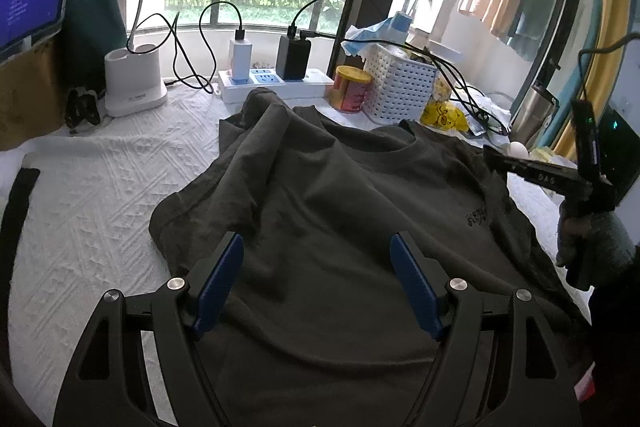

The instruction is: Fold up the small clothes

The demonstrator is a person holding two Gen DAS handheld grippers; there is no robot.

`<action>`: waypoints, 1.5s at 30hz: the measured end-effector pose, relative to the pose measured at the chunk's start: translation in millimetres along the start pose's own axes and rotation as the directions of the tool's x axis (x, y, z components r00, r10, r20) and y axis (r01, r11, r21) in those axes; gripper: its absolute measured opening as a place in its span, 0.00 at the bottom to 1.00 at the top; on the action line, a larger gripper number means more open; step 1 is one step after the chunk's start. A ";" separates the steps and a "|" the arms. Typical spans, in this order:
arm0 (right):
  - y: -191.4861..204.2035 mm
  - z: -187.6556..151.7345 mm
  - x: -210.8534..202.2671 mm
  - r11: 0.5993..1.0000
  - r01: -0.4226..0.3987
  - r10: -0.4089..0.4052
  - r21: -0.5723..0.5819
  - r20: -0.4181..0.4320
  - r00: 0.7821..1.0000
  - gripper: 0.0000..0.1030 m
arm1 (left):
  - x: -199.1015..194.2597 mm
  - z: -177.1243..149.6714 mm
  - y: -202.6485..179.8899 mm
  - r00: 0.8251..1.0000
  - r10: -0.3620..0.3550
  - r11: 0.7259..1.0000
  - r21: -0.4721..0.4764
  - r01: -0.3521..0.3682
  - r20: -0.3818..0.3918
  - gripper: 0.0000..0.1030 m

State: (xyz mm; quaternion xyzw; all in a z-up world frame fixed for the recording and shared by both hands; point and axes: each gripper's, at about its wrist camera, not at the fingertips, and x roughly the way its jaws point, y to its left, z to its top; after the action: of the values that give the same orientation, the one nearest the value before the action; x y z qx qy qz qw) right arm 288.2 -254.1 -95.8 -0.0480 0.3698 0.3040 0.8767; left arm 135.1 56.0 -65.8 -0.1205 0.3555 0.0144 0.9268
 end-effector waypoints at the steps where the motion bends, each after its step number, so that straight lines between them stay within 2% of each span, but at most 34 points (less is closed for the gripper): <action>1: 3.7 1.4 -1.2 1.000 -0.012 0.012 -0.008 0.006 1.000 0.04 | -0.7 0.1 -0.2 1.000 0.001 1.000 -0.001 -0.001 0.002 0.76; 5: 25.5 7.1 0.2 0.996 -0.070 0.072 -0.052 0.021 0.997 0.04 | -3.0 -0.1 -0.9 1.000 -0.001 1.000 -0.002 0.001 0.008 0.76; 11: 60.7 6.4 22.2 0.982 -0.134 0.130 -0.130 -0.035 0.991 0.04 | -9.9 -1.3 0.6 1.000 0.004 1.000 -0.006 -0.004 0.020 0.76; 15: 76.7 -12.4 51.1 0.969 -0.130 0.099 -0.209 -0.152 0.983 0.04 | -11.5 -3.2 3.9 1.000 -0.008 1.000 -0.017 0.008 0.024 0.76; 18: 79.6 -21.2 53.4 0.962 -0.135 0.100 -0.236 -0.152 0.983 0.07 | -14.3 -3.9 0.6 0.999 -0.013 1.000 -0.009 0.013 0.038 0.76; 20: 76.4 -21.0 45.3 0.965 -0.139 0.107 -0.223 -0.152 0.983 0.21 | -15.9 -3.8 -2.1 0.999 -0.017 1.000 -0.001 0.017 0.041 0.76; 22: 70.2 -20.2 31.4 0.969 -0.114 0.087 -0.218 -0.129 0.988 0.57 | -17.0 -3.7 -4.6 0.999 -0.020 1.000 0.005 0.020 0.042 0.76; 23: 66.9 -20.7 24.1 0.970 -0.105 0.079 -0.218 -0.122 0.989 0.60 | -17.2 -3.8 -6.0 0.999 -0.022 1.000 0.007 0.021 0.042 0.76; 27: 42.7 -29.9 -5.2 0.979 -0.067 0.045 -0.193 -0.118 0.992 0.60 | -17.9 -5.1 -12.1 0.999 -0.028 0.999 0.019 0.027 0.042 0.76; 31: 16.4 -44.7 -15.3 0.990 -0.115 0.101 -0.086 -0.150 0.983 0.60 | -16.0 -6.6 -18.7 0.999 -0.037 0.999 0.036 0.036 0.032 0.76; 38: 21.8 -73.7 -13.3 0.986 -0.146 0.127 -0.075 -0.207 0.970 0.60 | -14.5 -6.7 -25.7 0.999 -0.044 0.998 0.051 0.043 0.024 0.76; 41: 23.7 -72.2 -18.2 0.988 -0.134 0.118 -0.083 -0.173 0.978 0.60 | -15.4 -6.8 -27.9 0.999 -0.041 0.997 0.063 0.039 0.022 0.76; 45: 3.5 -55.1 -28.2 0.996 -0.073 0.069 -0.042 -0.095 0.993 0.60 | -13.7 -4.9 -26.3 0.999 -0.028 0.998 0.064 0.026 0.020 0.76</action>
State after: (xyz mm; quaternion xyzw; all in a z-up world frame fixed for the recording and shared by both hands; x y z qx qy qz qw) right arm 236.8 -282.3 -116.0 -0.0688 0.4049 0.3407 0.8457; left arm 124.6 30.1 -54.6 -0.0956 0.3446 -0.0081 0.9338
